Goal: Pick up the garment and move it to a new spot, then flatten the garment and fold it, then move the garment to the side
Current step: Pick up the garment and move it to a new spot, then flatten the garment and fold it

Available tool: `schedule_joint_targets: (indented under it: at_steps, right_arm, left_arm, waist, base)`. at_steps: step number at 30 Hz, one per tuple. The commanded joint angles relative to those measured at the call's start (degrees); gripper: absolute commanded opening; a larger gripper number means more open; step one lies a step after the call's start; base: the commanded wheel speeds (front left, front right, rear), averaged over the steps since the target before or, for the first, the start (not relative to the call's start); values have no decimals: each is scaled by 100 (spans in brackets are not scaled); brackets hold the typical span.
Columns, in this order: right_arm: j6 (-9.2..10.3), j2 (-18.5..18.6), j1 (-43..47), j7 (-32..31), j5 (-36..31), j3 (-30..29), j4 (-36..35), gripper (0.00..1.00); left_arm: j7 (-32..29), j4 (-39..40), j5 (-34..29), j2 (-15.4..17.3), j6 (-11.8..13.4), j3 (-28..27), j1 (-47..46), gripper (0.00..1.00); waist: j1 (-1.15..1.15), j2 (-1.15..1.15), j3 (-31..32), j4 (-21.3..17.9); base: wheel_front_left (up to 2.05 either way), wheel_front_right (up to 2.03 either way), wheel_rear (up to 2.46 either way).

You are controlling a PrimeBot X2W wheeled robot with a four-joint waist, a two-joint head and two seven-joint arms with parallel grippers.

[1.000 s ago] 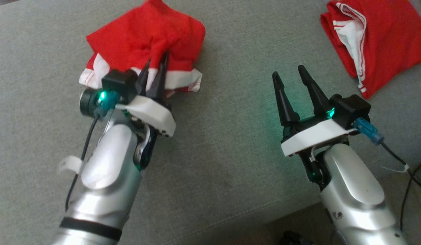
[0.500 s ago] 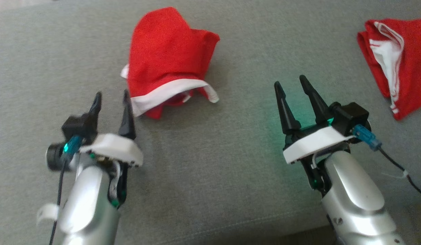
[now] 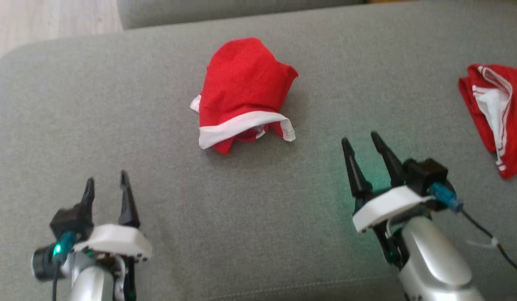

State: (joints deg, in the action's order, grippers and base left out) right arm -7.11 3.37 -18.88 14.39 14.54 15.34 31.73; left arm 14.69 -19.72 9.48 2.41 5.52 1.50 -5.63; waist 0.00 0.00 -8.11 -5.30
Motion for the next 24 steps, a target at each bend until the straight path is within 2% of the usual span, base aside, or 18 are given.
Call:
schedule_joint_targets:
  at_steps: [1, 11, 18, 24]
  right_arm:
    - [-37, -49, 11, 61, -18, 103, -131, 100]
    - [-37, -49, -24, 61, -162, 178, 71, 100]
    - [-37, -49, -393, 61, -395, 201, 447, 100]
    - [-37, -49, -780, 61, -730, -44, 936, 100]
  left_arm:
    - [30, 224, -42, 51, 13, -226, -39, 100]
    - [30, 392, 168, 48, 13, 2, 136, 100]
    - [30, 391, 234, 47, -26, 353, -22, 100]
    - [30, 367, 304, 47, -23, 645, -154, 100]
  waist:
    - [0, 0, 122, 46]
    - [0, 0, 33, 353]
    - [0, 0, -232, 806]
    - [0, 0, -451, 1319]
  base:
    - [0, 0, 0]
    - [0, 0, 0]
    - [0, 0, 0]
    - [0, 0, 0]
